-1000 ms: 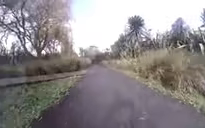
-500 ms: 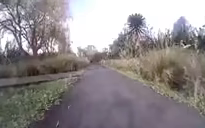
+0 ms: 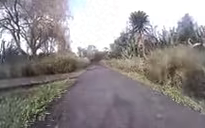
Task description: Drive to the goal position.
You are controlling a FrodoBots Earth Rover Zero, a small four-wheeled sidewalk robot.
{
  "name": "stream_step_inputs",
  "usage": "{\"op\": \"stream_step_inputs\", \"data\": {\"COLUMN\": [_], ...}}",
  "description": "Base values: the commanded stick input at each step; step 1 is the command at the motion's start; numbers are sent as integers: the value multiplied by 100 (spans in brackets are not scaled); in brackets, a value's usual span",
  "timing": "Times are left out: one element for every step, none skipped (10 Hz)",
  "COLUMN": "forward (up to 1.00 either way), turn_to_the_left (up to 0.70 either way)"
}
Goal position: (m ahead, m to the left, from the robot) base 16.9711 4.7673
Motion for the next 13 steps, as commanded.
{"op": "stream_step_inputs", "data": {"forward": [85,85,85,85,85,85,85,85,85,85,85,85,85], "turn_to_the_left": [-28,-22,-16,-9,0,0,-11,-30,-34,-34,-34,-12,0]}}
